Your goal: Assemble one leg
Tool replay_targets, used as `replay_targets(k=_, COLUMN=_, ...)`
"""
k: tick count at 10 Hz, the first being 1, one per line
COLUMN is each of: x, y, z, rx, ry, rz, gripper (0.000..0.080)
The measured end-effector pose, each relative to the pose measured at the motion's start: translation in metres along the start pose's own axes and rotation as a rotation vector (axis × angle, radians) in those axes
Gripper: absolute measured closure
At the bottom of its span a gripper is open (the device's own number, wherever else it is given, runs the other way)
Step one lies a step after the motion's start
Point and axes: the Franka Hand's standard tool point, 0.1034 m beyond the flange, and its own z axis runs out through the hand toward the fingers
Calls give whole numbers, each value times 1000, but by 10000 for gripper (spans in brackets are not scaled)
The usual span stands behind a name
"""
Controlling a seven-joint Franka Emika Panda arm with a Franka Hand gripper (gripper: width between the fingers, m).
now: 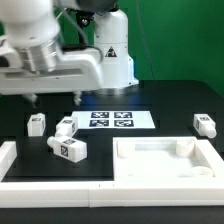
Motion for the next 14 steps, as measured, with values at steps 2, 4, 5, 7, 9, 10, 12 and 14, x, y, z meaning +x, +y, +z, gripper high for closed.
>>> replay_targets(k=2, x=-10, y=-8, z=0, rx=24, ry=-123, rz=49, gripper=151)
replay_targets(k=4, x=-11, y=-9, z=6, rx=29, ry=-236, rz=44, gripper=151)
replay_targets(k=5, x=-11, y=-8, z=9, rx=32, ry=-309, rz=50, gripper=151)
replay_targets(k=7, x=-13, y=32, z=28, rx=18, ry=-444, rz=-33, gripper=151)
replay_targets(k=9, x=-10, y=53, z=32, rx=-11, ry=-408, rz=-28, gripper=151)
replay_targets(k=10, x=-9, y=52, z=32, rx=-11, ry=-409, rz=-30, gripper=151)
replay_targets(k=12, x=-9, y=52, z=33, rx=-11, ry=-409, rz=-30, gripper=151)
replay_targets(k=14, x=-8, y=54, z=44, rx=-20, ry=-394, rz=-32, gripper=151)
